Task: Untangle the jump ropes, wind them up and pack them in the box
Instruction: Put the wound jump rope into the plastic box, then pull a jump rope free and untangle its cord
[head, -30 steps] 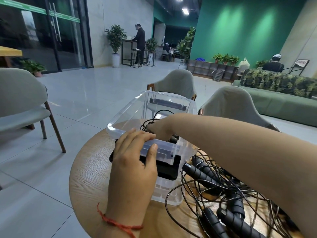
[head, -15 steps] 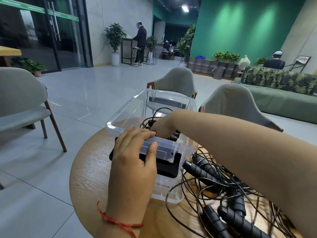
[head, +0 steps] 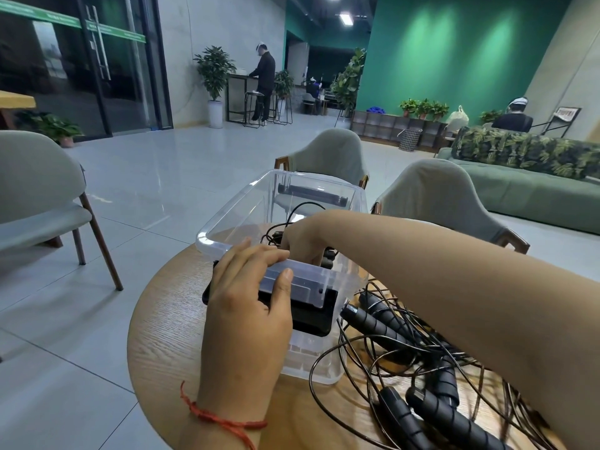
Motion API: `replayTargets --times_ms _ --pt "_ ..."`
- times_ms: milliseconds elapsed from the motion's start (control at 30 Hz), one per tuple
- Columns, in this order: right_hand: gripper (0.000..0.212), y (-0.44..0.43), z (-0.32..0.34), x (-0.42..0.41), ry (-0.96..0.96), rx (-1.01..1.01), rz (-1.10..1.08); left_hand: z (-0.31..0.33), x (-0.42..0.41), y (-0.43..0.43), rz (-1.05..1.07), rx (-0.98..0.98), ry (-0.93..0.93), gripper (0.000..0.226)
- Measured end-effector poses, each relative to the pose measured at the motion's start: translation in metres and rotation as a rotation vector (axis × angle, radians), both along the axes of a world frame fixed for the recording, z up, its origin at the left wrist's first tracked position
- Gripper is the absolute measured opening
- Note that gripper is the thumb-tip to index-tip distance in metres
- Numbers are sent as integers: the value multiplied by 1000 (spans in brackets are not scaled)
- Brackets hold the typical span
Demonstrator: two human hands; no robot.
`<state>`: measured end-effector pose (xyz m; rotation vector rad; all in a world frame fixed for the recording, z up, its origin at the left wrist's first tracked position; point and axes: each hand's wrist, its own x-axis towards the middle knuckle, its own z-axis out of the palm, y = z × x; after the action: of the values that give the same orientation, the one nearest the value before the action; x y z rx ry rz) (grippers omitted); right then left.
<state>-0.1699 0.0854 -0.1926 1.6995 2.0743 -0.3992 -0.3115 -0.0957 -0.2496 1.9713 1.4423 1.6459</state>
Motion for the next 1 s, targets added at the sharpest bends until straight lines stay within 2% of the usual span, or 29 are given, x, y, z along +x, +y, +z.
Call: replayTargets --times_ms 100,300,400,500,633,700,800,1000 --pt "32 -1 2 1 14 -24 -23 1 1 0 -3 2 0 24" --pt "28 -8 10 5 109 40 -3 0 2 0 1 14 -2 25" --pt "20 -9 13 4 73 81 52 1 4 0 5 30 7 26" --pt "22 -10 17 2 22 95 109 1 6 -1 2 33 29 29" --pt "10 -13 27 9 23 100 133 4 9 -3 -22 19 53 31" --pt "4 -19 33 18 36 151 146 5 12 -5 -44 20 69 32" --pt "18 -35 45 35 104 312 152 8 18 -7 -76 21 91 33" --pt "22 -87 72 78 300 580 108 16 39 -21 -139 44 119 34"
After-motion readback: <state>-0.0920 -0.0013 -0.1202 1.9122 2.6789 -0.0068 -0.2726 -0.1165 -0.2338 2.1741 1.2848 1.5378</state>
